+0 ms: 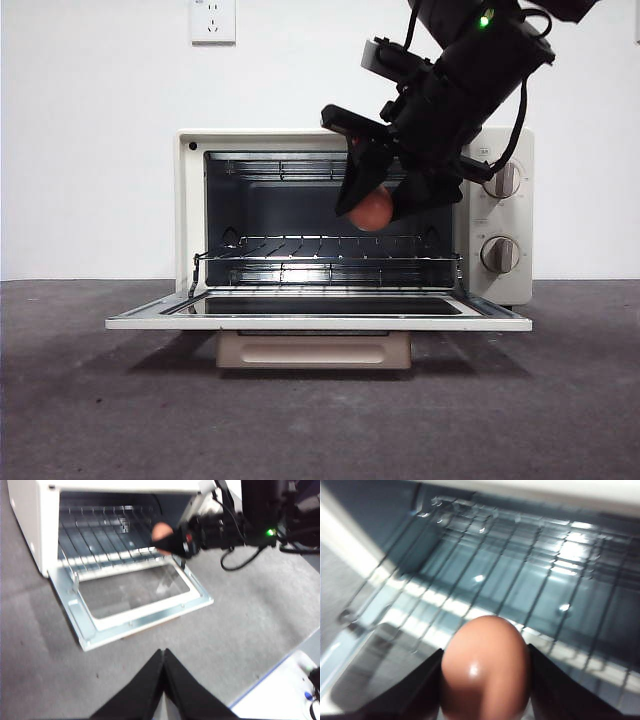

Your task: Eggoven

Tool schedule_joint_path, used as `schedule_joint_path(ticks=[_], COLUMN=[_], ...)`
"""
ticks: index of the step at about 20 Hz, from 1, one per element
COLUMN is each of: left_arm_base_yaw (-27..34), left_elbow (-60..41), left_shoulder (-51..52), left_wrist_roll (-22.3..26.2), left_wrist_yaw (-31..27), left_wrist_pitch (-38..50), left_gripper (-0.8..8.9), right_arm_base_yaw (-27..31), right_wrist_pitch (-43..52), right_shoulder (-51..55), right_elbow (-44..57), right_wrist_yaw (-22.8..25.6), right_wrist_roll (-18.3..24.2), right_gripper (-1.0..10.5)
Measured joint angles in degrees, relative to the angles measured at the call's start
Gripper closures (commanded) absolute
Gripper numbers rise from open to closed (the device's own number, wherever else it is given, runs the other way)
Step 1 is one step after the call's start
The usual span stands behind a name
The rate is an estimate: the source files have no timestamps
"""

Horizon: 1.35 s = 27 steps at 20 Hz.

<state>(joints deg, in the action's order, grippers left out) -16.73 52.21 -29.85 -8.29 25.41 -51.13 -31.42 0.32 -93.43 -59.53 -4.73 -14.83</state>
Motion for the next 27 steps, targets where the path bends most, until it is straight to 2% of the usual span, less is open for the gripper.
schedule_joint_path(ticks=[16,18,21,27], left_arm_base_yaw=[0.00,0.00,0.00,0.00], left_elbow=[0.00,0.00,0.00,0.00], left_shoulder=[0.57,0.57,0.57,0.57], left_wrist_roll=[-0.02,-0.02,-0.02,-0.02], left_wrist_yaw=[-0.02,-0.02,-0.02,-0.02], left_wrist_pitch=[-1.11,-1.11,-1.11,-1.14], left_gripper=[8.07,8.07,8.07,8.07], right_arm_base_yaw=[0.63,0.63,0.57,0.57], right_wrist_pitch=[2.93,2.93,2.93,2.93], right_shoulder=[-4.11,-4.11,-4.11,-4.11], right_elbow=[0.00,0.00,0.00,0.00], right_wrist_yaw=[2.89,2.91,2.99,3.26], right_wrist_roll=[0.00,0.00,-0.02,-0.02], right_gripper=[9.4,8.9,7.2,6.7])
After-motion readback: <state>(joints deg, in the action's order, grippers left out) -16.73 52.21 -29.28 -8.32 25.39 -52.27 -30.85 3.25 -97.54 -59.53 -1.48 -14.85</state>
